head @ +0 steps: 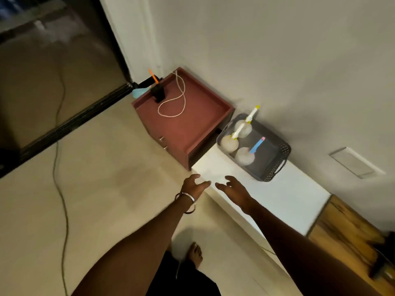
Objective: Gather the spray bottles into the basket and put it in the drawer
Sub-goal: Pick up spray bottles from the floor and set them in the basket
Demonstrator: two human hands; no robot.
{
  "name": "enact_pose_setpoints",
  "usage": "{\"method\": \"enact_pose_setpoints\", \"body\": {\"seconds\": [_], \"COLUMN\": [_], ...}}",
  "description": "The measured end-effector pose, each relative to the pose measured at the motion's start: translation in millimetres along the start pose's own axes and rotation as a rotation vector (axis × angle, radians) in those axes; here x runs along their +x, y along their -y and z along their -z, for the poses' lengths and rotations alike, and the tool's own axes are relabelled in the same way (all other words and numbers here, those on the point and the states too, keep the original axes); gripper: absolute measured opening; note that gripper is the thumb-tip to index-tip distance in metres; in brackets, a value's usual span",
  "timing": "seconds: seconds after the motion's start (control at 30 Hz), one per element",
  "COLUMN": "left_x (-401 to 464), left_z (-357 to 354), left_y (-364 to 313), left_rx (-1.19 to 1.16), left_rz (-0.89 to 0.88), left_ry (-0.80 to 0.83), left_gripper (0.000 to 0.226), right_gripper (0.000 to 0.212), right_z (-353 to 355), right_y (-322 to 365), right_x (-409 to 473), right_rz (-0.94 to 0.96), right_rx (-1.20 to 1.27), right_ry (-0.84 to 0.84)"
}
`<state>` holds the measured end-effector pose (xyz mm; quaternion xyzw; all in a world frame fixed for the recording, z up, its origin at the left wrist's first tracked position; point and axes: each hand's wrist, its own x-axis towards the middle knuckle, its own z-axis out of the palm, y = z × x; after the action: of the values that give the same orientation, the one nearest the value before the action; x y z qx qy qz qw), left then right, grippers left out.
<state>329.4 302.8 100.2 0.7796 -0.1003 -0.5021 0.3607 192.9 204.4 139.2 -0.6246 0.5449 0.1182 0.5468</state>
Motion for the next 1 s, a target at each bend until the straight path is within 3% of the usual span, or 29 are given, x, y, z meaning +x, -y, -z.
{"method": "enact_pose_setpoints", "body": {"seconds": [0.23,0.53,1.0], "left_x": [-55,-165,-328], "left_z": [86,196,268], "left_y": [96,272,562], "left_rx": [-0.184,-0.424,-0.89], "left_rz": [0.093,0.219,0.478], "left_ry": [-0.185,-0.429,-0.758], "left_gripper": [0.058,0.057,0.055], "right_gripper": [0.074,0.074,0.073], "right_z": [-98,-276,-571], "right_y": [22,32,-29], "right_x": [-24,-89,-207], "right_rz": [0.072,0.194,0.293], "right_rx": [-0.194,-0.421,-0.824], "right_ry": [0.119,0.269,0.668]}}
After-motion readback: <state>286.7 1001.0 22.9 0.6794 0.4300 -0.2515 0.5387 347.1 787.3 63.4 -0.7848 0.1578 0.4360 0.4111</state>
